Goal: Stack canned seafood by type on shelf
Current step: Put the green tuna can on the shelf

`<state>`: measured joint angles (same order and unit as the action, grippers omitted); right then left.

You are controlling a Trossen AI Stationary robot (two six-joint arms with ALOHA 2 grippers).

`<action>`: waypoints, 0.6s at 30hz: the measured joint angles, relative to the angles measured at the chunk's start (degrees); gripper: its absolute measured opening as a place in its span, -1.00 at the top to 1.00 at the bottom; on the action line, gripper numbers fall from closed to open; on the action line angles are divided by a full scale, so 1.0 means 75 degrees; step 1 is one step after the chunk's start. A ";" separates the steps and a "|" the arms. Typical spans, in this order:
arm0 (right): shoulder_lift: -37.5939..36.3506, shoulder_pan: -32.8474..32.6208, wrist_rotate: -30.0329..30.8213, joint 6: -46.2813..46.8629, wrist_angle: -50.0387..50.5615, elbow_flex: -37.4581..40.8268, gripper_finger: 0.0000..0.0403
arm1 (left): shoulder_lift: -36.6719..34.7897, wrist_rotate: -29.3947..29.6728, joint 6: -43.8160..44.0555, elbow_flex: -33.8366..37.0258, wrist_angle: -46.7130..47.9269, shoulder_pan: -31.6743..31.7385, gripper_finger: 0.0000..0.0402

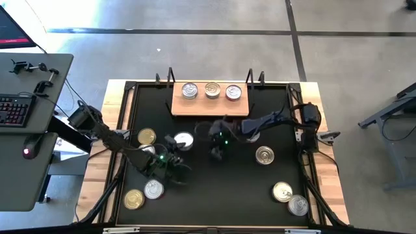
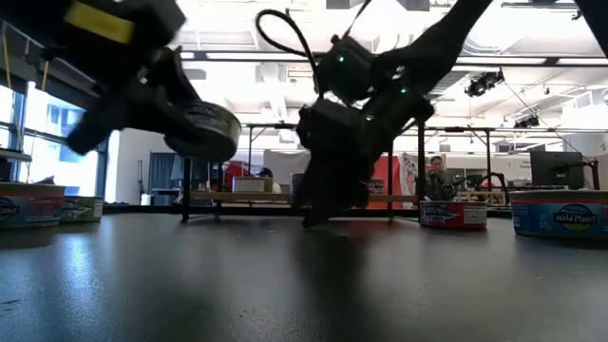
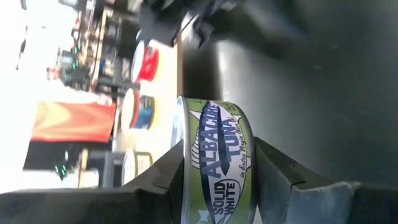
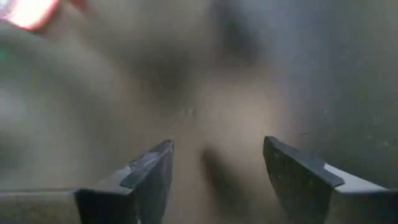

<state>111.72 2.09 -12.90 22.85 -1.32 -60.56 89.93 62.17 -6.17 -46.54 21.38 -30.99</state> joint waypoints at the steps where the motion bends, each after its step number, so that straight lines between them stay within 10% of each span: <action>1: -0.0020 -0.0207 0.0372 0.0055 0.0184 -0.0018 -0.19 | 0.0000 -0.0013 0.0010 0.0000 -0.0051 0.0181 0.40; 11: -0.0035 -0.2265 0.3906 0.0966 0.1250 -0.0014 -0.19 | 0.0003 -0.0850 -0.0450 0.0000 -0.0352 0.2544 0.39; 18: -0.0014 -0.2498 0.4470 0.1154 0.1258 0.0001 -0.19 | 0.0003 -0.1587 -0.2332 -0.0003 -0.1849 0.3725 0.39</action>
<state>111.61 -16.64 20.63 31.50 8.11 -60.55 89.95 50.26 -23.66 -46.57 7.51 -3.05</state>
